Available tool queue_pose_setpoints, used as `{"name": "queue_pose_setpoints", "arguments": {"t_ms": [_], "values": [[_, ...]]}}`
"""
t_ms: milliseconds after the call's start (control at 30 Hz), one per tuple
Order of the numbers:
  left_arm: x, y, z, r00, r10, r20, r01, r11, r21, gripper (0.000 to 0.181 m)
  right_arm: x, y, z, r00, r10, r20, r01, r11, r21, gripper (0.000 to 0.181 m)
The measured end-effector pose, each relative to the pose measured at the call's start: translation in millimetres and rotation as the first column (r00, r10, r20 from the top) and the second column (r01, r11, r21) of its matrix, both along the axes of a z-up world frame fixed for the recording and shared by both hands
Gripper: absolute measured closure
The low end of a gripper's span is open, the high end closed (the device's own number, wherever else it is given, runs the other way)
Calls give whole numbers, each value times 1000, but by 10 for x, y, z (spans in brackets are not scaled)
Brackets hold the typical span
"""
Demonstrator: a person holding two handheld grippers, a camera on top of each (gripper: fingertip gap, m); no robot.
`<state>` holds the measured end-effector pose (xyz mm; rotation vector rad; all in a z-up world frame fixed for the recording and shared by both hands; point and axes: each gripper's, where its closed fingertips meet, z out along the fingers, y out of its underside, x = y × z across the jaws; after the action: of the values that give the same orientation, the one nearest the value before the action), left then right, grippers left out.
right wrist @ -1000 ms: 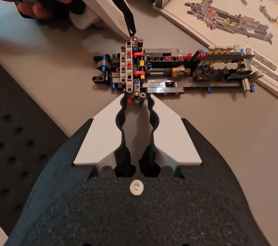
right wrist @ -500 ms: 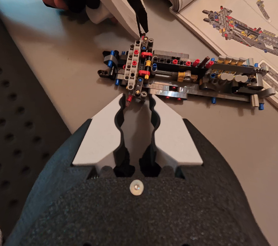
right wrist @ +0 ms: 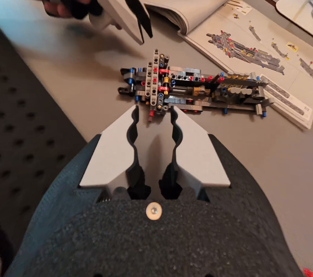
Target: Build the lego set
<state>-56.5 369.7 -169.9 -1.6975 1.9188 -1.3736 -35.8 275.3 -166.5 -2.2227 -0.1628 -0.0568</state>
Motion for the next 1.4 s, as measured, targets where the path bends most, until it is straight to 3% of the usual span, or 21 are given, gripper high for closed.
{"name": "queue_pose_setpoints", "arguments": {"t_ms": [100, 233, 433, 533, 600, 667, 767, 833, 933, 1033, 1167, 1300, 1400], "values": [[-131, -64, -17, 996, -83, 27, 80, 991, 111, 150, -105, 1, 57, 999, -5, -50, 6, 1000, 24, 143], [-351, -239, -156, 964, -266, 28, 244, 917, 316, 154, -210, 27, 36, 999, -14, -38, 15, 999, 33, 140], [-345, -390, -255, 967, -255, -25, 251, 924, 289, 154, -244, 138, 59, 999, -2, 39, 1, 999, 32, 144], [-339, -420, -329, 961, -272, -55, 275, 908, 315, 157, -27, 179, 124, 996, 14, 87, -13, 1000, -13, 150], [-334, -400, -351, 965, -252, -76, 263, 918, 298, 158, -2, 226, 160, 994, 113, 10, -111, 991, -80, 148], [-337, -394, -296, 970, -224, -97, 239, 952, 191, 157, 30, 288, 211, 969, 246, -28, -247, 961, -122, 145], [-305, -363, -154, 980, -172, -99, 176, 984, 39, 153, 101, 406, 248, 880, 466, -93, -475, 856, -202, 143], [-293, -354, -118, 984, -146, -98, 150, 988, 27, 152, 113, 496, 224, 789, 579, -207, -615, 743, -265, 127], [-284, -411, -146, 988, -103, -112, 111, 992, 63, 145, 139, 622, 109, 672, 635, -380, -739, 550, -388, 121], [-291, -461, -230, 990, -48, -136, 63, 992, 111, 140, 145, 733, 10, 571, 687, -450, -808, 370, -459, 123], [-280, -476, -328, 991, -36, -125, 62, 975, 212, 149, 117, 764, -24, 471, 645, -603, -859, 178, -481, 135], [-215, -470, -359, 991, -74, -109, 105, 945, 309, 163, 82, 728, -59, 407, 511, -757, -899, 80, -430, 134], [-182, -440, -376, 988, -111, -106, 145, 905, 400, 170, 47, 663, -124, 369, 437, -821, -920, 44, -390, 133]]}}
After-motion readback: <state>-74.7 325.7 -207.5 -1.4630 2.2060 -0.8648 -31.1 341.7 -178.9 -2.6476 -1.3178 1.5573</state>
